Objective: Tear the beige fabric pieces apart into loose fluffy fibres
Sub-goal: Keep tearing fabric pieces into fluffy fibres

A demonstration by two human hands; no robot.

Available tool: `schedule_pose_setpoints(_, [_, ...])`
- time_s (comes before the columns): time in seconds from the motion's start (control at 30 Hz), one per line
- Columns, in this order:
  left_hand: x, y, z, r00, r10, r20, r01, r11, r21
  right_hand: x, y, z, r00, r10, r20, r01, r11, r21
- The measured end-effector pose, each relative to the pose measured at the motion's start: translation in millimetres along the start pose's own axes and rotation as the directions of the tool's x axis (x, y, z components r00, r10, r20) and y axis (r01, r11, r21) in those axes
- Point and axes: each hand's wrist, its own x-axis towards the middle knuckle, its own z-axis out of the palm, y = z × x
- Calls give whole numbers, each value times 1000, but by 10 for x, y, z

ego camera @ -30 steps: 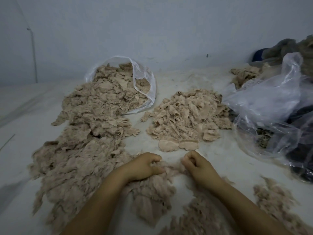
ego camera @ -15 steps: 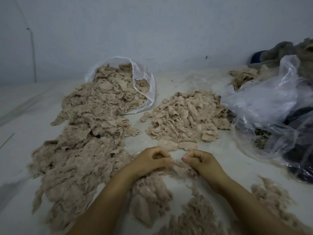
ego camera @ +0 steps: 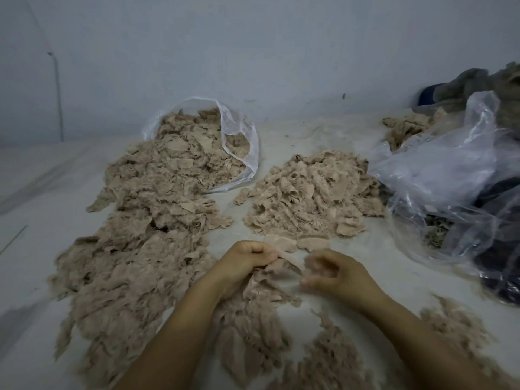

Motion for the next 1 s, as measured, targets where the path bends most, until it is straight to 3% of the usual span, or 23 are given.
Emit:
schedule_pose_setpoints(0.1, [1, 9, 108, 998, -24, 55, 22, 999, 29, 69, -114, 189, 985, -127, -113, 143, 979, 147])
schedule_pose_setpoints(0.17, [9, 2, 143, 1000, -10, -8, 11, 1000, 11, 108, -159, 231, 979, -82, -188, 135, 947, 291])
schedule_pose_setpoints(0.27, [-2, 2, 152, 996, 42, -73, -45, 998, -44, 128, -176, 259, 984, 22, -178, 57, 902, 429])
schedule_pose_setpoints(0.4, [-6, -22, 150, 997, 72, 8, -72, 994, 87, 151, -227, 327, 980, 38, -193, 48, 905, 422])
schedule_pose_setpoints(0.47, [16, -23, 173, 996, 81, -47, -76, 992, 105, 150, -258, 349, 986, 63, -156, 22, 871, 491])
schedule_pose_setpoints(0.6, [12, -5, 182, 984, 69, -162, -67, 998, 16, 121, -262, 363, 989, 58, -132, 16, 866, 500])
schedule_pose_setpoints(0.73, [26, 3, 119, 992, -44, -118, 49, 998, 40, 144, -245, 344, 986, 95, -141, 6, 809, 587])
schedule_pose_setpoints(0.87, [40, -9, 135, 996, 21, -84, -23, 999, -27, 144, -270, 373, 995, 66, -73, -15, 833, 553])
schedule_pose_setpoints(1.0, [43, 8, 154, 984, 41, -175, -60, 993, -101, 137, -264, 354, 997, 78, -25, -51, 831, 554])
